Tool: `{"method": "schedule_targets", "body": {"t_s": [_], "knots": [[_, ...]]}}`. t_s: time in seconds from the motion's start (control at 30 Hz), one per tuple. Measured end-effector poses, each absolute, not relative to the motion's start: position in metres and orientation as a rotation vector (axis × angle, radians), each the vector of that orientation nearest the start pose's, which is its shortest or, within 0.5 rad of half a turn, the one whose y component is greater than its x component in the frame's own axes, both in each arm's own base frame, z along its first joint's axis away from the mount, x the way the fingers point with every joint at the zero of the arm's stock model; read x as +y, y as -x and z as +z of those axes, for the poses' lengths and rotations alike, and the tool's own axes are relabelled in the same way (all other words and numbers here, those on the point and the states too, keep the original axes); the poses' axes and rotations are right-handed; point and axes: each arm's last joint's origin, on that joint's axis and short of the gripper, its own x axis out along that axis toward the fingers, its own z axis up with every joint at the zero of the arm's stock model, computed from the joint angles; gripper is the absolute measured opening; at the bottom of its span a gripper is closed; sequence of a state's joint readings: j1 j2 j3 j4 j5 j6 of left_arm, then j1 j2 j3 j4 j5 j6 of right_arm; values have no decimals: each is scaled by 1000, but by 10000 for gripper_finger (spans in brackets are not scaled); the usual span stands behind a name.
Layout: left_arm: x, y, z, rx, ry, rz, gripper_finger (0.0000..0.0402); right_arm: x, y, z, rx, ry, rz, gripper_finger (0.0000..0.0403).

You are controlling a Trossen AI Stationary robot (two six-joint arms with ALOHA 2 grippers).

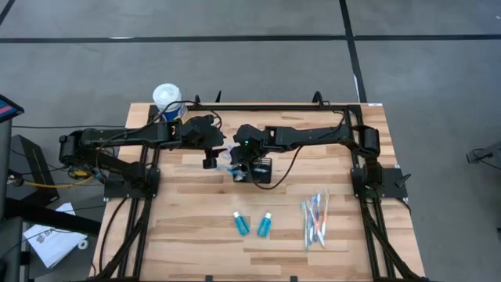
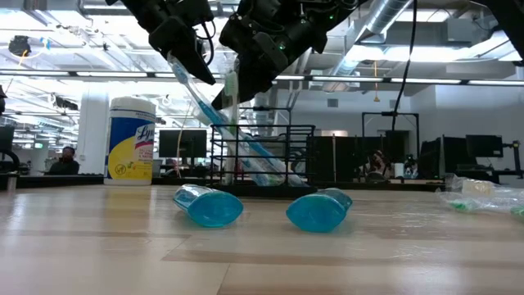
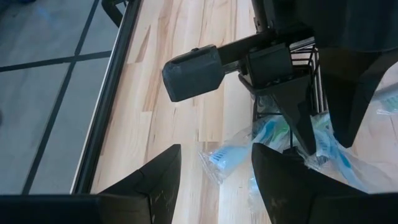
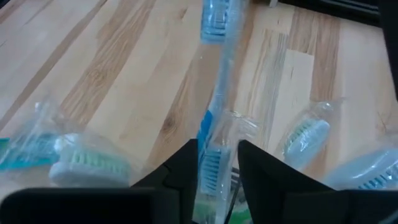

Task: Pick & Place toothbrushing station
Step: Adjust toothbrushes inside the mesh

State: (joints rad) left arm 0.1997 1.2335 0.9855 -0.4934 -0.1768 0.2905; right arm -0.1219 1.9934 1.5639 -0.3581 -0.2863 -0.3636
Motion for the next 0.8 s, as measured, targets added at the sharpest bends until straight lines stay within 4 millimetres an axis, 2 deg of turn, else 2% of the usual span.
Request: {"method": "schedule_targets", "body": {"t_s": [0.13, 0.3, 0.43, 0.5, 0.63, 0.8], "knots": [[56, -250, 286, 792, -266, 248, 190, -47, -439, 238, 727, 218, 258, 132], [58, -249, 286, 794, -265, 254, 190, -46, -435, 268, 655, 276, 198, 160], [60, -249, 286, 795, -274, 259, 190, -45, -422, 291, 655, 329, 81, 167], [62, -248, 286, 793, -264, 264, 190, -47, -409, 299, 724, 313, 6, 167], [64, -248, 286, 779, -210, 243, 190, -49, -384, 295, 948, 167, -77, 162], [65, -254, 281, 785, -203, 241, 190, -23, -360, 271, 1169, 88, -156, 158]]}}
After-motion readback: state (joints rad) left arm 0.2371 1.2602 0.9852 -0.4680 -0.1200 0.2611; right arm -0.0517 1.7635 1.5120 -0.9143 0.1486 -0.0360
